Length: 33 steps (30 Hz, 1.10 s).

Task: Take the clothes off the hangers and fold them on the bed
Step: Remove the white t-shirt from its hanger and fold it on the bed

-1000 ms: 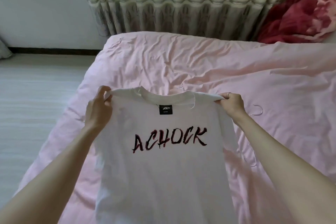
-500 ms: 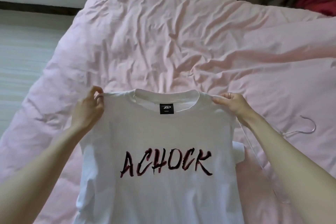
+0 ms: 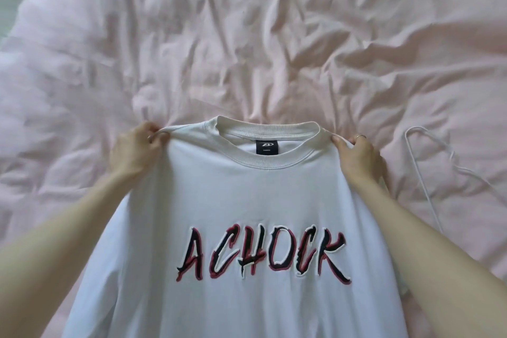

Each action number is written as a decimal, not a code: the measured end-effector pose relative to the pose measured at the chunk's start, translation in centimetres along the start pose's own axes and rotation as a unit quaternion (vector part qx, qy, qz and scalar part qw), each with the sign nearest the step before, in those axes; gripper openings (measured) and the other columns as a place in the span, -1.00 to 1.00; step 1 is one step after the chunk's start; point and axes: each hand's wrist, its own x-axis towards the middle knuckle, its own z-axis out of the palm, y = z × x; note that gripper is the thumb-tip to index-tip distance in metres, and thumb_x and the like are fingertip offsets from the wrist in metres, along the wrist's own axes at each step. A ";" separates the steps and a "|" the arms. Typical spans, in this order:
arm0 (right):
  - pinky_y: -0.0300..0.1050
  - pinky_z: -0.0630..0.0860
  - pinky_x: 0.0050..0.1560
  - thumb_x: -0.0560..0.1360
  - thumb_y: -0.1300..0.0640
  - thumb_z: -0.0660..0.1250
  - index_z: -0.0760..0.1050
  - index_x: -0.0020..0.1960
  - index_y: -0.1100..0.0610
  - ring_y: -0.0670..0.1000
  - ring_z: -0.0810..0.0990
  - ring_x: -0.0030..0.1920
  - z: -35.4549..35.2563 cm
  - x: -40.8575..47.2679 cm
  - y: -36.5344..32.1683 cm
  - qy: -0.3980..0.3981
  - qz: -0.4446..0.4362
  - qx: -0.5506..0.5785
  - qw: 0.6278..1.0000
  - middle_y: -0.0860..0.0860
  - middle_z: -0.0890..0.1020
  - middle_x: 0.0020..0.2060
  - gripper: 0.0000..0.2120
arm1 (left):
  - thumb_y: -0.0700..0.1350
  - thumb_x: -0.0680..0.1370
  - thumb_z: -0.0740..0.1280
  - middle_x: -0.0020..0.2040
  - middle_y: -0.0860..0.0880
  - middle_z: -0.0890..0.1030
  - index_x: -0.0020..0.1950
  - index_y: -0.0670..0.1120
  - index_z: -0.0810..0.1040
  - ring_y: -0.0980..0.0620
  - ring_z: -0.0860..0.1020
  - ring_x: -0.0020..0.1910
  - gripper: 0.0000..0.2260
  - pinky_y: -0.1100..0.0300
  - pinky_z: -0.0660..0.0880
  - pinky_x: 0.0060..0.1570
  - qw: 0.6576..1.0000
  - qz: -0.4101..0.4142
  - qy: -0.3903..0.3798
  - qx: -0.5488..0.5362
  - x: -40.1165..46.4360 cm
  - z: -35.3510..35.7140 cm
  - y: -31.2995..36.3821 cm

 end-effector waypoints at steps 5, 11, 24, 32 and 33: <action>0.07 0.27 0.19 0.53 -0.12 0.23 0.46 0.17 0.22 0.21 0.38 0.26 0.4 -0.5 -1.0 0.046 0.019 -0.063 0.997 0.21 0.49 0.20 -0.57 | 0.10 0.51 0.33 -0.01 -0.10 0.60 0.00 -0.05 0.55 -0.15 0.52 0.06 -0.76 0.09 0.34 -0.11 0.998 -0.006 0.001 -0.070 -0.3 -0.1 -0.6; 0.15 0.12 0.38 0.54 -0.02 0.20 0.31 0.40 0.14 0.17 0.23 0.42 0.4 -5.7 -4.4 0.097 -0.099 -0.026 0.990 0.15 0.28 0.42 -0.52 | 0.20 0.56 0.19 -0.23 -0.13 0.51 -0.10 -0.27 0.53 -0.04 0.45 -0.18 -0.50 0.07 0.32 -0.23 0.981 -0.041 -0.040 -0.187 -3.1 -1.4 -5.3; 0.34 0.08 0.35 0.52 -0.13 0.03 0.37 0.40 0.00 0.12 0.35 0.40 10.8 -27.0 -8.2 -0.057 -0.363 -0.116 0.923 0.09 0.39 0.40 -0.49 | 0.07 0.51 0.36 -0.12 -0.02 0.64 -0.02 -0.05 0.57 0.14 0.57 -0.25 -0.79 0.30 0.48 -0.31 0.922 -0.091 -0.207 -0.315 -14.3 -3.5 -12.8; 0.19 -0.36 0.39 0.49 -0.20 -0.29 -0.05 0.53 -0.09 -0.01 -0.14 0.53 11.2 -26.7 -8.0 -0.107 -0.336 -0.153 0.923 -0.04 -0.05 0.54 -0.38 | -0.08 0.38 0.27 -0.32 0.10 0.57 -0.26 0.05 0.56 0.24 0.49 -0.38 -0.91 0.34 0.44 -0.36 0.890 -0.028 -0.104 -0.443 -12.1 -6.3 -12.9; 0.19 -0.35 0.40 0.50 -0.20 -0.29 -0.06 0.53 -0.09 -0.01 -0.15 0.53 11.3 -26.6 -7.9 -0.107 -0.335 -0.158 0.923 -0.04 -0.06 0.54 -0.38 | -0.07 0.39 0.32 -0.33 0.08 0.53 -0.27 0.02 0.50 0.30 0.45 -0.42 -0.96 0.40 0.40 -0.41 0.903 -0.020 -0.089 -0.420 -11.7 -6.6 -13.0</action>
